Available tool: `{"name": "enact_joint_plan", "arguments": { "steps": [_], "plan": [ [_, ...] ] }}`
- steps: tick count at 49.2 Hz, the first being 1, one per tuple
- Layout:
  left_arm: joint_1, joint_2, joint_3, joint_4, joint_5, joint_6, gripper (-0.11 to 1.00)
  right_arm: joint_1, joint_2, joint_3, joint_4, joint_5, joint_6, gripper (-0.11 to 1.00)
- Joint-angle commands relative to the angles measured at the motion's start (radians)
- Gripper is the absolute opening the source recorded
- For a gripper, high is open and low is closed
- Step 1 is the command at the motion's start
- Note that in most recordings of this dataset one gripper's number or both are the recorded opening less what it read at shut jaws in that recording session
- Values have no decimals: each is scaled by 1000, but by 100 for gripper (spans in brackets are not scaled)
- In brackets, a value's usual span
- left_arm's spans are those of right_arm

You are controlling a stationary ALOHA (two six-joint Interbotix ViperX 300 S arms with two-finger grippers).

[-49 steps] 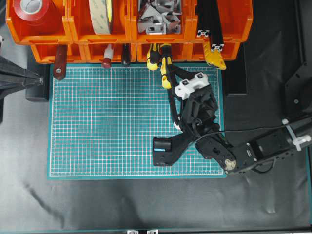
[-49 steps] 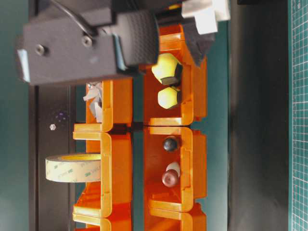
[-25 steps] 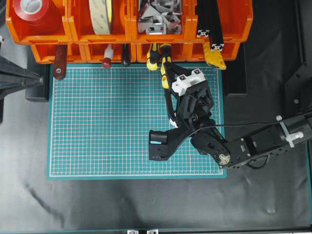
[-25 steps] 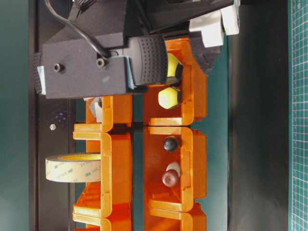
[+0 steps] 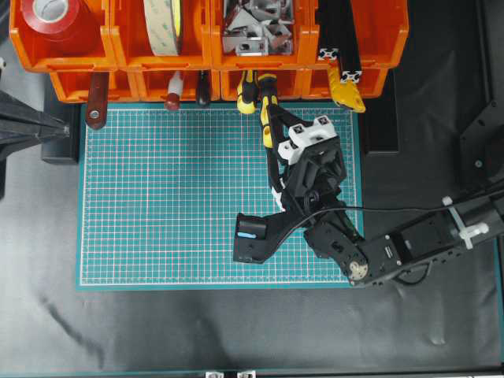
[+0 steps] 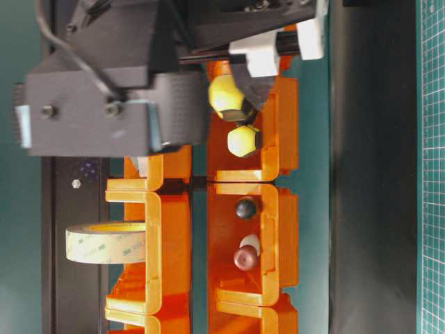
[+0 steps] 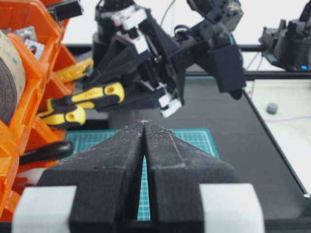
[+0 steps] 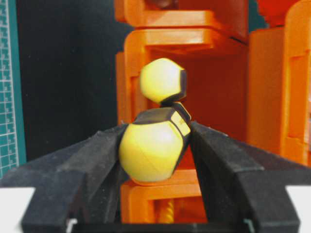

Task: Pick screwdriver from container rack with right arm.
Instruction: 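Lower the open right gripper onto a yellow-black screwdriver handle and close, then pull the gripped screwdriver out of the rack slot toward the mat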

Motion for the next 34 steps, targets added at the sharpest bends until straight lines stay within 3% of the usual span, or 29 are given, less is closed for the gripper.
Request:
{"name": "enact_joint_plan", "arguments": {
  "steps": [1,20,34],
  "plan": [
    [-5,5,-31,3,-3,-3,0,11,-20,-51,-5,60,-5,41],
    [-14,8,-31,3,-3,-3,0,26,-26,-95,23,176,-52,41],
    [-14,5,-31,3,-3,-3,0,54,-38,-61,181,114,-49,40]
  ]
}}
